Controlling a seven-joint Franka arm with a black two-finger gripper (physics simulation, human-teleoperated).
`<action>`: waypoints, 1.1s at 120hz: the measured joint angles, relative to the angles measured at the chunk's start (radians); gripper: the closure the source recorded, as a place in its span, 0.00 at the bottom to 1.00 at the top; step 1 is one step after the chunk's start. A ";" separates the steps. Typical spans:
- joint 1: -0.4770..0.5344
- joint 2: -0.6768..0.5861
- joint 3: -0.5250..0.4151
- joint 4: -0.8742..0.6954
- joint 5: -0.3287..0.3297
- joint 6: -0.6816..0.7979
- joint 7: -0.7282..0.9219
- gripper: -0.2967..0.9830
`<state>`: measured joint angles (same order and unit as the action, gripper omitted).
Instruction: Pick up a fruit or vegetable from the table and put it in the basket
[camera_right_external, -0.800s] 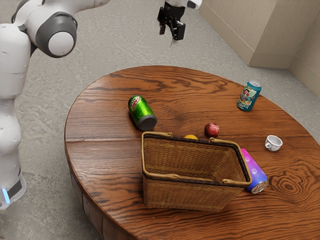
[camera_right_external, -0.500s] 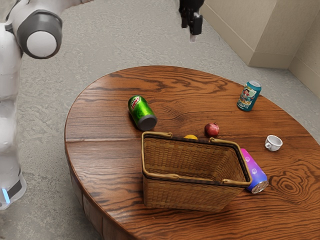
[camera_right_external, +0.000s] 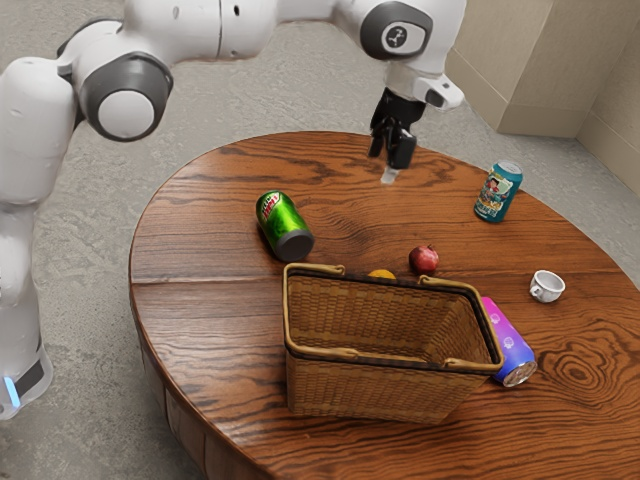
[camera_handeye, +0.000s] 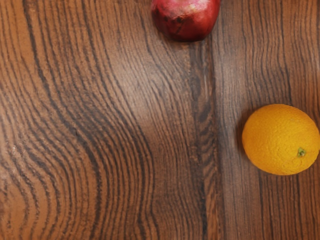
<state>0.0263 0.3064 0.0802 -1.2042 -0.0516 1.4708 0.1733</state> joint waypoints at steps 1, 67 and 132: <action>0.001 -0.001 -0.001 -0.002 0.006 0.008 0.001 0.23; -0.045 0.131 -0.053 -0.115 0.001 0.488 0.116 0.23; -0.007 0.223 -0.066 -0.114 -0.037 0.537 0.160 0.23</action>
<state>0.0195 0.5298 0.0143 -1.3182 -0.0883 2.0079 0.3333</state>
